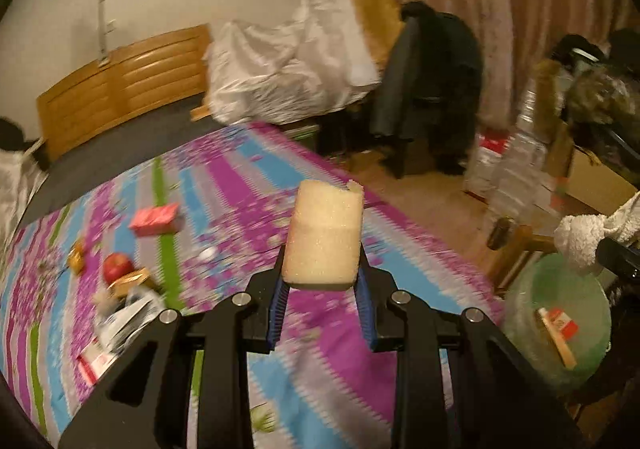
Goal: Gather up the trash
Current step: 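Carry the sponge block and white towel over the green wastebasket, then open both tools to drop the sponge and towel into the wastebasket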
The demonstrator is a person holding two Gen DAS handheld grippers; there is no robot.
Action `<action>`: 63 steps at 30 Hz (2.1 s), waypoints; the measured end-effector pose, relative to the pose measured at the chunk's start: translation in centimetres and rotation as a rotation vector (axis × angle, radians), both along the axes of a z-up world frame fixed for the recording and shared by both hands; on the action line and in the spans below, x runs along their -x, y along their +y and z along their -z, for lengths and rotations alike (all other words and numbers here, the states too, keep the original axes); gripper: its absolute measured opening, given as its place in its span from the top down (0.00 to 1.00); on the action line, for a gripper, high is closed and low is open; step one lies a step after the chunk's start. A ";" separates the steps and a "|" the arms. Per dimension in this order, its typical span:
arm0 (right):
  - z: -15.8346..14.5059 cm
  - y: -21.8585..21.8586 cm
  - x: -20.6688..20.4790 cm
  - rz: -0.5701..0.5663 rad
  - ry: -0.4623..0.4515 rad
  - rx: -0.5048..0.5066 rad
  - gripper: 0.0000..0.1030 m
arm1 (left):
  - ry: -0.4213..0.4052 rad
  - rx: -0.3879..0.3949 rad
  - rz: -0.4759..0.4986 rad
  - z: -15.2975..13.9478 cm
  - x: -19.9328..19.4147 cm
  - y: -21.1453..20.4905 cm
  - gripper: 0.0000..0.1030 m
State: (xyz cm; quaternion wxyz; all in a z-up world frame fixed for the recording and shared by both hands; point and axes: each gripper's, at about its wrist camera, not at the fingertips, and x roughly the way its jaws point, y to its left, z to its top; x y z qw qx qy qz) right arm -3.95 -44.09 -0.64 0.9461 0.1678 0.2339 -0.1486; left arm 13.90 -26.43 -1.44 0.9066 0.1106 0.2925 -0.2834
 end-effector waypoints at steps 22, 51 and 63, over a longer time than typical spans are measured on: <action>2.5 -13.6 15.7 0.477 0.079 0.074 0.79 | -0.099 -0.105 0.447 0.4 11.0 -20.1 0.72; 6.2 -16.0 17.6 0.478 0.144 -0.045 0.79 | -0.044 -0.196 0.598 4.5 15.6 -25.9 0.72; 5.9 -15.9 16.8 0.444 0.117 -0.062 0.79 | -0.036 -0.202 0.598 5.1 15.7 -26.0 0.72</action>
